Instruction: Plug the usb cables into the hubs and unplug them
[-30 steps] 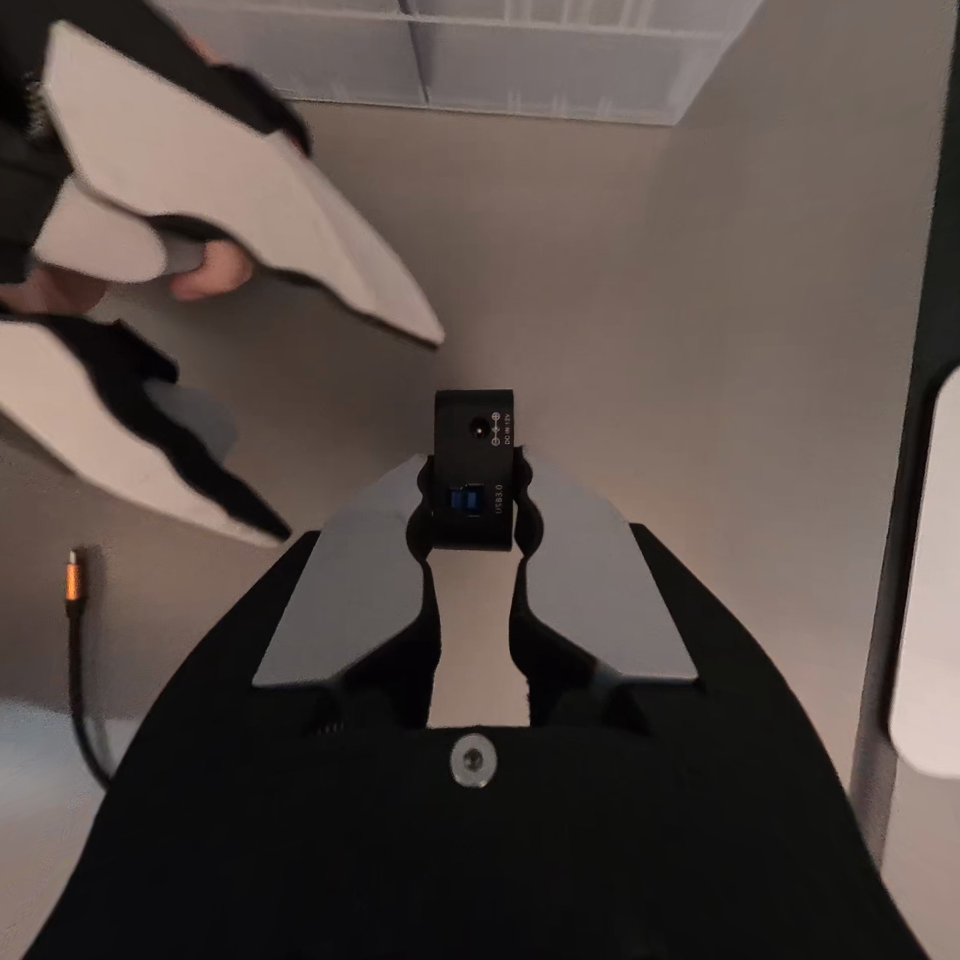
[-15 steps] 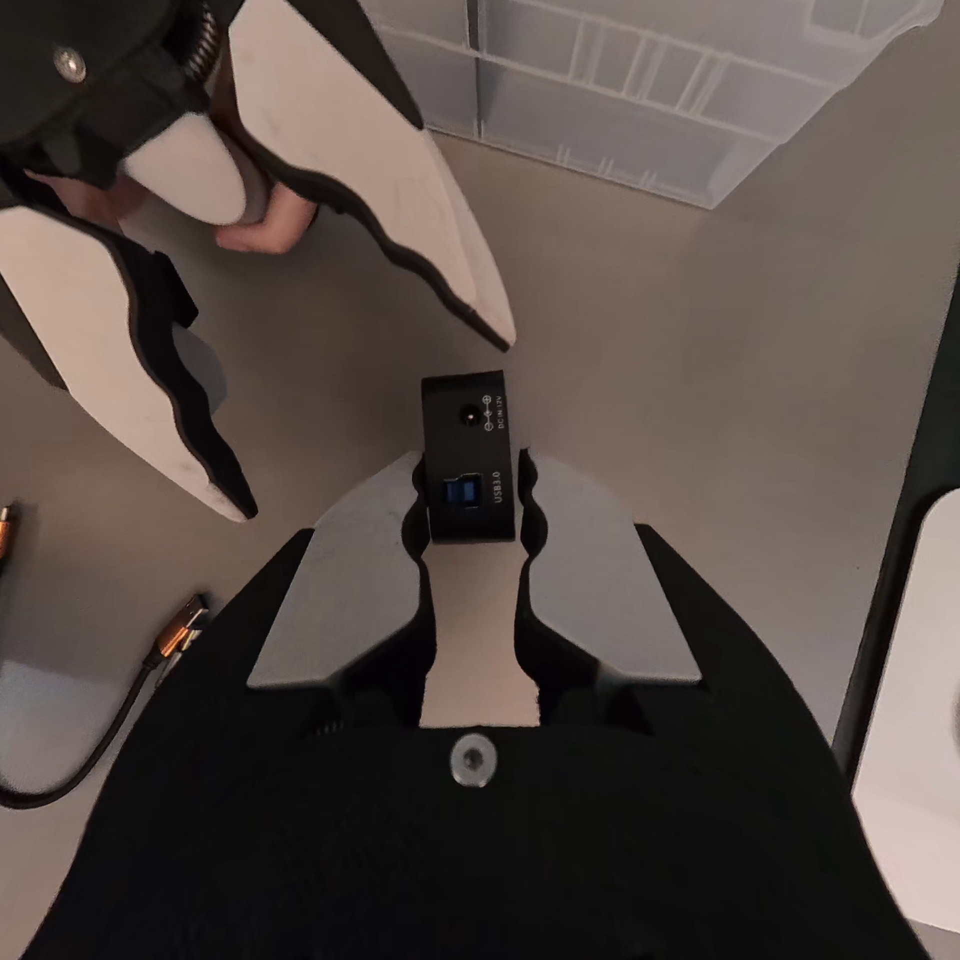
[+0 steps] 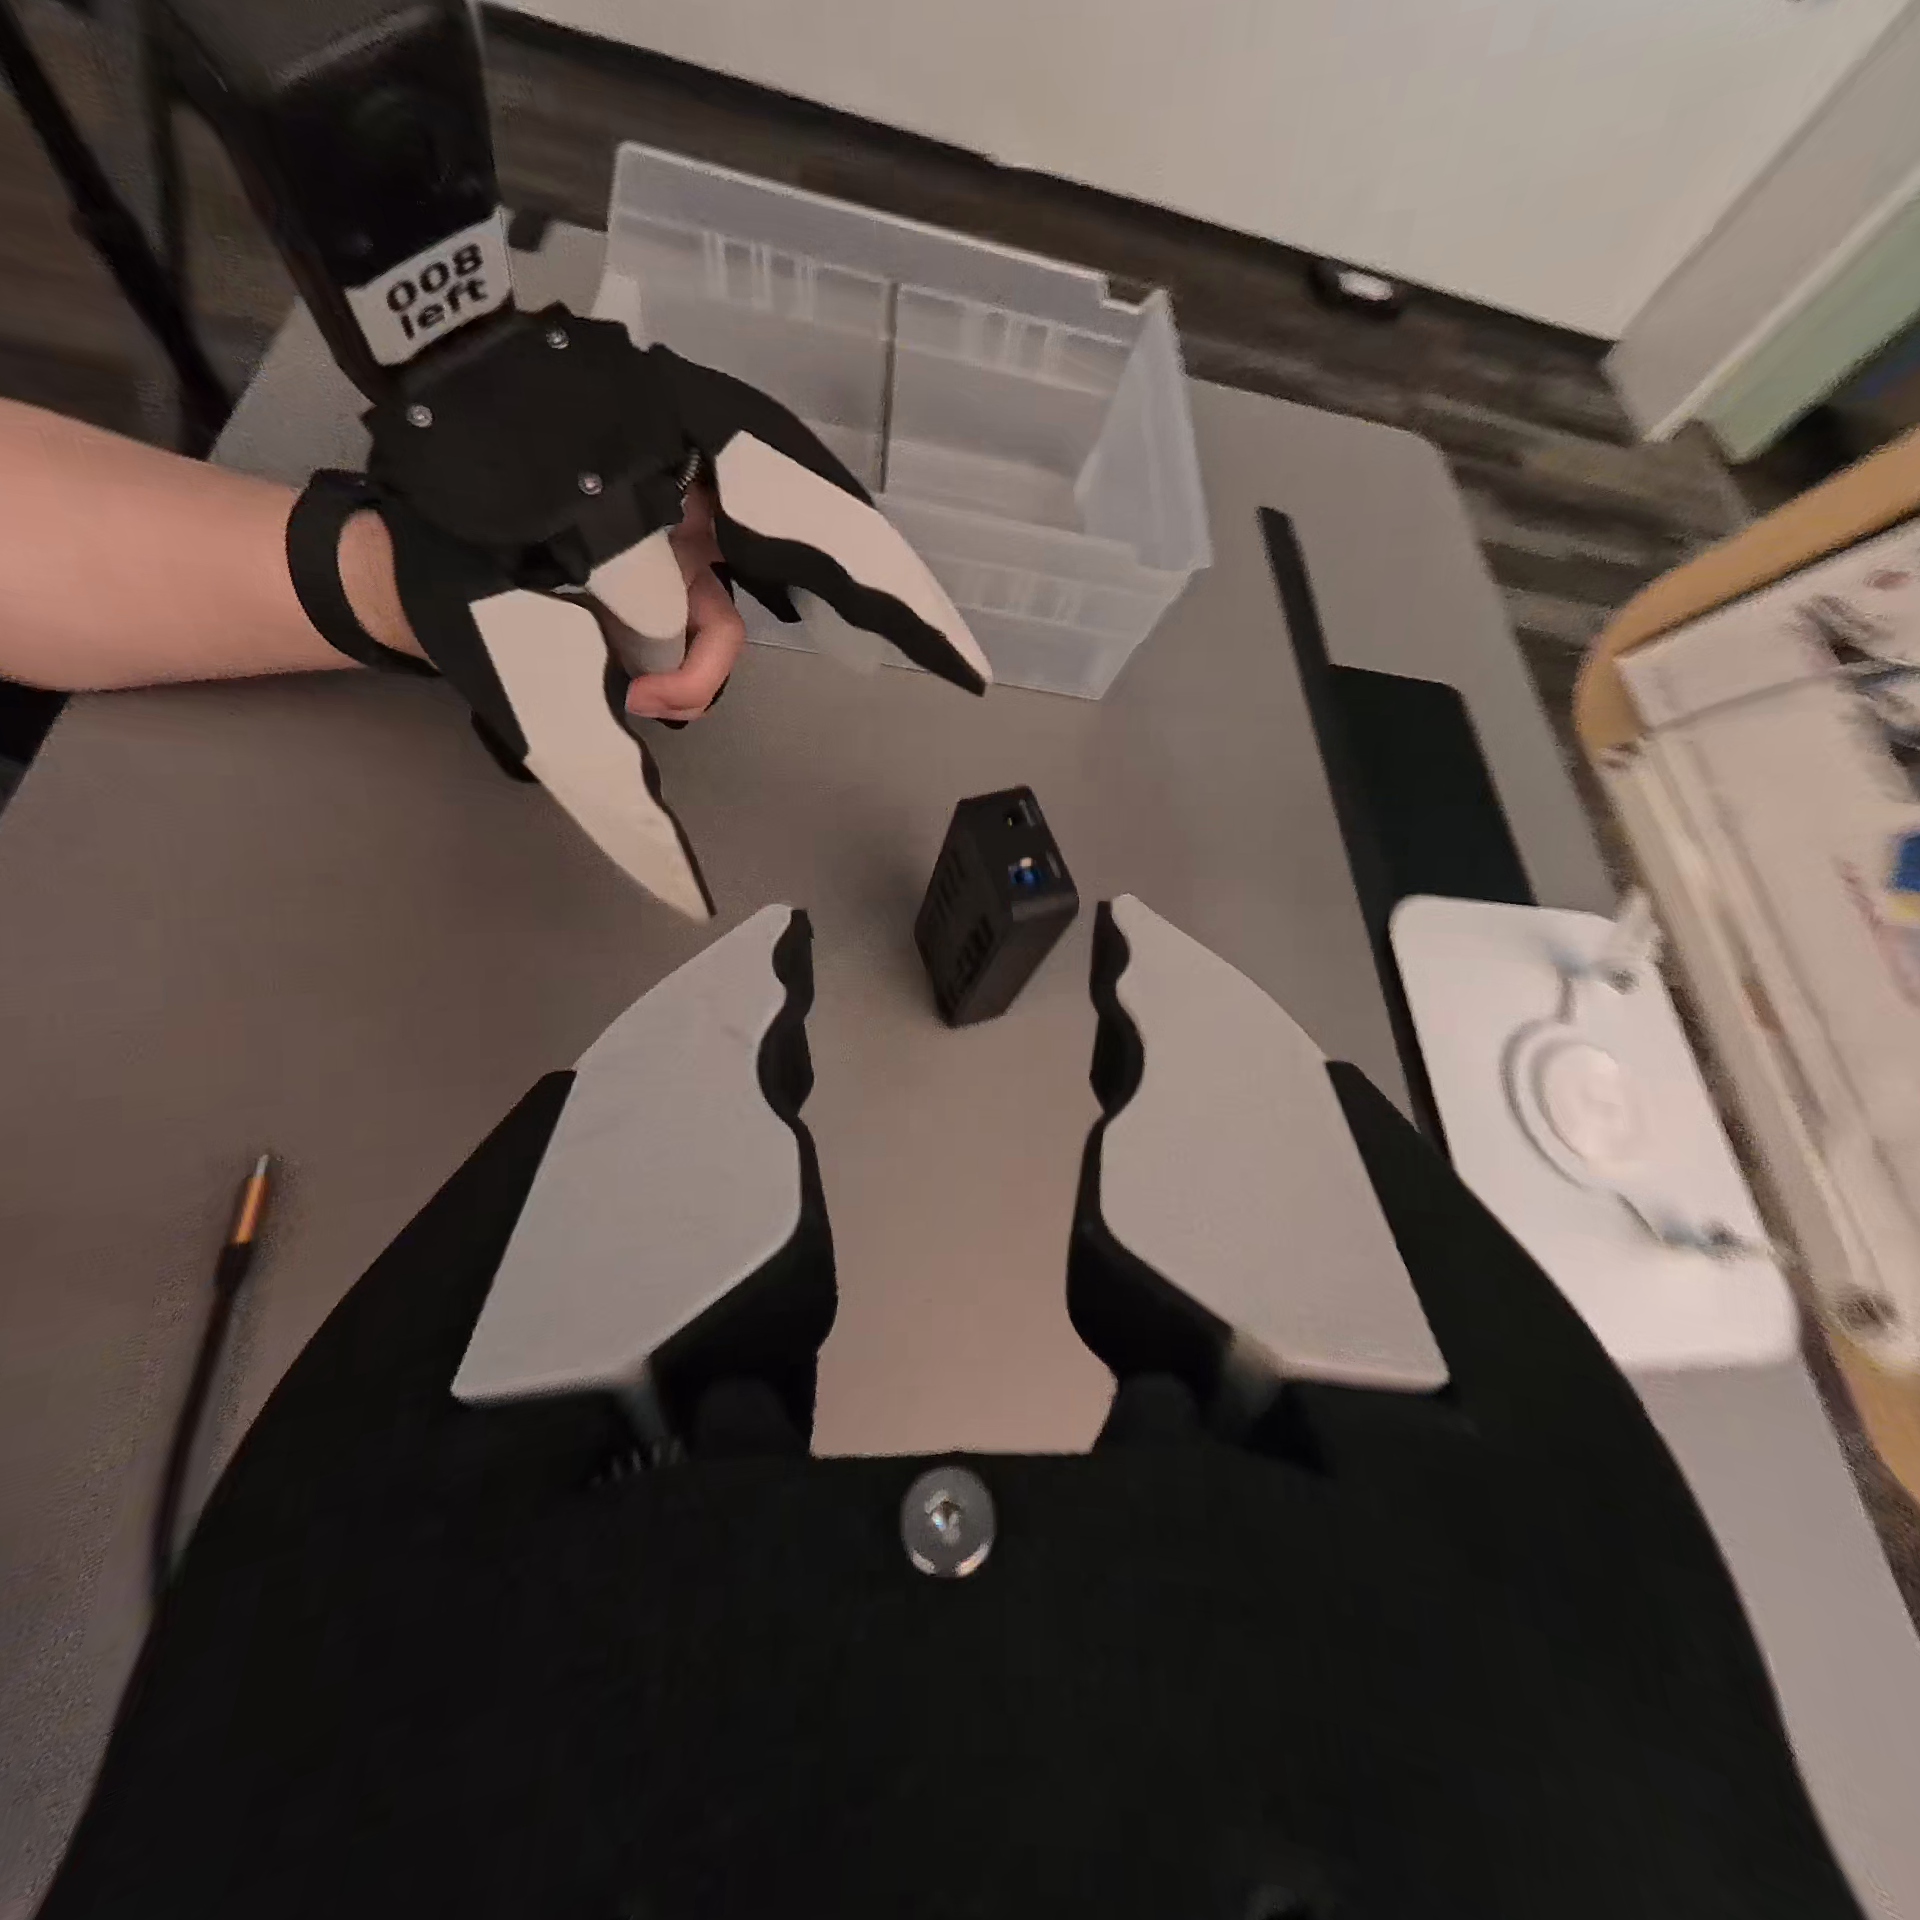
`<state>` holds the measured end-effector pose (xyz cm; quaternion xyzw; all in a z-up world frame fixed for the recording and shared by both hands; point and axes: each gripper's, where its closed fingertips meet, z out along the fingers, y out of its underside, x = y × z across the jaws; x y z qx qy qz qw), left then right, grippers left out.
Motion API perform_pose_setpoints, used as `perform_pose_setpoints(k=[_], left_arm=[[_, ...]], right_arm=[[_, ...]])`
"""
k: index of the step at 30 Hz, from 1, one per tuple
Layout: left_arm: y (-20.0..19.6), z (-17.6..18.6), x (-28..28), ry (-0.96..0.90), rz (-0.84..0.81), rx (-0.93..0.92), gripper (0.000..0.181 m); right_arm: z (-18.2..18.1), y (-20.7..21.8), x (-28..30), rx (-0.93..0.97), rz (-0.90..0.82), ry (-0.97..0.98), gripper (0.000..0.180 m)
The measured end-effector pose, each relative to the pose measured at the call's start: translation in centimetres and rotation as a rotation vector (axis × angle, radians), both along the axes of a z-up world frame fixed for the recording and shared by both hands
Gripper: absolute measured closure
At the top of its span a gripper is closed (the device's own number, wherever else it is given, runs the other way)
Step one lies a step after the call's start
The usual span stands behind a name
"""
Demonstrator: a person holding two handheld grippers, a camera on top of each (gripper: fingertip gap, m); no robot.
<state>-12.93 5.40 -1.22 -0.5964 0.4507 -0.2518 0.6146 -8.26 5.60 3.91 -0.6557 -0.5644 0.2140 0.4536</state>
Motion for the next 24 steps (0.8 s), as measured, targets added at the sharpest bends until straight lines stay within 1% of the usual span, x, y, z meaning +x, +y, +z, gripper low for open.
perform_pose_setpoints(k=[1, 2, 4, 5, 6, 7, 8, 10, 12, 13, 15, 19, 21, 24], left_arm=[[-1.4, 0.4, 0.7, 0.001, -0.06, 0.049, 0.099], [-3.1, 0.6, 1.5, -0.002, -0.137, 0.1, 0.116], [-6.8, 0.0, 3.8, -0.004, -0.31, 0.135, 0.132], [-8.2, -1.2, 5.0, 0.031, -0.383, 0.1, 0.132], [-9.0, -3.0, 6.1, 0.094, -0.43, 0.044, 0.128], [-9.3, -4.7, 6.9, 0.164, -0.448, -0.003, 0.122], [-9.1, -6.1, 7.4, 0.217, -0.439, -0.024, 0.12], [-8.3, -7.2, 7.6, 0.243, -0.414, -0.047, 0.123], [-8.0, -6.9, 7.5, 0.205, -0.413, -0.101, 0.126], [-7.8, -6.6, 7.3, 0.189, -0.406, -0.114, 0.125], [-7.4, -6.1, 7.0, 0.172, -0.384, -0.106, 0.126], [-7.0, -6.0, 6.6, 0.173, -0.36, -0.098, 0.126], [-6.7, -6.0, 6.5, 0.179, -0.349, -0.099, 0.126], [-6.5, -6.1, 6.1, 0.184, -0.345, -0.138, 0.126]], right_arm=[[0.7, -1.3, 1.3, 0.036, -0.04, 0.002, 0.127], [1.5, -2.7, 2.3, 0.08, -0.065, 0.02, 0.127], [2.7, -6.0, 3.5, 0.141, -0.051, 0.105, 0.133], [3.0, -7.8, 3.7, 0.142, -0.014, 0.181, 0.138], [3.0, -9.7, 3.6, 0.119, 0.041, 0.272, 0.143], [2.5, -11.3, 3.5, 0.079, 0.091, 0.36, 0.148], [1.2, -12.3, 3.5, 0.028, 0.098, 0.402, 0.153], [-4.0, -13.0, 3.8, -0.077, 0.031, 0.303, 0.158], [-10.1, -12.5, 4.6, -0.102, -0.092, 0.098, 0.16], [-12.3, -12.6, 4.8, -0.104, -0.115, 0.022, 0.164], [-15.3, -12.1, 5.3, -0.144, -0.187, -0.066, 0.169], [-18.1, -11.4, 5.5, -0.267, -0.248, -0.132, 0.17], [-19.3, -11.2, 5.7, -0.275, -0.251, -0.192, 0.168], [-19.2, -10.8, 5.4, -0.262, -0.246, -0.167, 0.174]])
